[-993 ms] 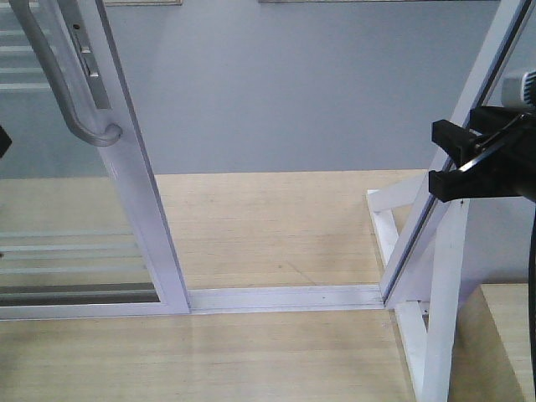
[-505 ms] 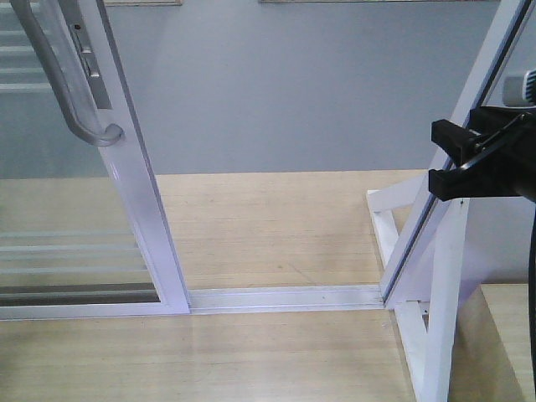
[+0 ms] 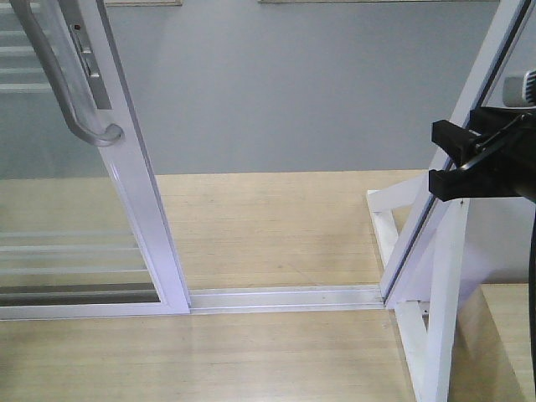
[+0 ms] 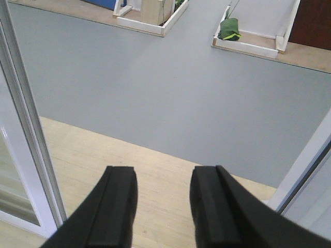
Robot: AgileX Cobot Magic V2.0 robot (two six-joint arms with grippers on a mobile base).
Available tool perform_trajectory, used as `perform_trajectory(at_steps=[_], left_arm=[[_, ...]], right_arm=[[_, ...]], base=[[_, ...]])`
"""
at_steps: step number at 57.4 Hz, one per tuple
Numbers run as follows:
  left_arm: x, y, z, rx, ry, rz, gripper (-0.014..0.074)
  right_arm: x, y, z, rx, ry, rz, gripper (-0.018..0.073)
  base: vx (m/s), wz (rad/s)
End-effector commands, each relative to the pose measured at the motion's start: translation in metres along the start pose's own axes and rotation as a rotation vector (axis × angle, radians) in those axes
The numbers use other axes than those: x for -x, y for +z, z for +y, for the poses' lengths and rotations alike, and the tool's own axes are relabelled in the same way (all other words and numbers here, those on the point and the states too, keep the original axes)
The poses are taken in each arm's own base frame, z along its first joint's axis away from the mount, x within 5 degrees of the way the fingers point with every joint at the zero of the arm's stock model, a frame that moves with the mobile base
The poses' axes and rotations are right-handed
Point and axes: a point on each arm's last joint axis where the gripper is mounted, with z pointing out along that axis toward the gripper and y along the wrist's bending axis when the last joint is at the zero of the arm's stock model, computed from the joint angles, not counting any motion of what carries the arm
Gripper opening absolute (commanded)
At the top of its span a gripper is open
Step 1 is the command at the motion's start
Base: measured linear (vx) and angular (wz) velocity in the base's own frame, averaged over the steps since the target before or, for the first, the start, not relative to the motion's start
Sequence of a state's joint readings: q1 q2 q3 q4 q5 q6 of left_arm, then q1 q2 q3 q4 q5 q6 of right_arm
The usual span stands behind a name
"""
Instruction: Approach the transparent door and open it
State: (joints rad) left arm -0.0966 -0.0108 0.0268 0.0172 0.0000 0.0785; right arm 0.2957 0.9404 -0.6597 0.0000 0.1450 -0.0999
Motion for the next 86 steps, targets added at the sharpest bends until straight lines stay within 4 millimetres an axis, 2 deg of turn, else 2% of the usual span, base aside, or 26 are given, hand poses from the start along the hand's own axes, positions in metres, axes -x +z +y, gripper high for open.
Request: perform_trajectory(at_steps=[1,37,42,47,61,66,74,86], left_arm=[[-0.002,0.000,0.000,0.000,-0.020,-0.047,-0.0006],[-0.002,0.000,0.000,0.000,-0.020,-0.047,-0.0006],[-0.002,0.000,0.000,0.000,-0.020,-0.047,-0.0006],[-0.002,0.000,0.000,0.000,-0.020,-0.047,-0.0006],[-0.002,0.000,0.000,0.000,-0.020,-0.047,-0.0006],[-0.002,0.000,0.000,0.000,-0.020,-0.047,-0.0006],[-0.002,0.000,0.000,0.000,-0.020,-0.047,-0.0006],[-0.002,0.000,0.000,0.000,-0.020,-0.047,-0.0006]], right_arm=[[0.017,-0.004,-0.003,-0.015,-0.002,-0.109,0.0333],[0.015,-0.005,-0.002,-0.015,-0.022,-0.087,0.0332],[0.015,-0.012,-0.005,-0.029,-0.053,-0.103,0.0308],[0.010,-0.024,-0.009,-0.061,-0.055,-0.133,0.0243],[-0.029,-0.069,-0.029,-0.263,0.072,-0.275,-0.0015],[-0.045,-0.086,-0.031,-0.345,0.083,-0.309,-0.0011],[-0.076,-0.101,-0.027,-0.425,0.084,-0.333,-0.0011],[-0.132,-0.101,-0.014,-0.439,0.092,-0.329,-0.0008]], base=[[0.00,0.00],[0.00,0.00],[0.00,0.00],[0.00,0.00],[0.00,0.00],[0.00,0.00],[0.00,0.00],[0.00,0.00]])
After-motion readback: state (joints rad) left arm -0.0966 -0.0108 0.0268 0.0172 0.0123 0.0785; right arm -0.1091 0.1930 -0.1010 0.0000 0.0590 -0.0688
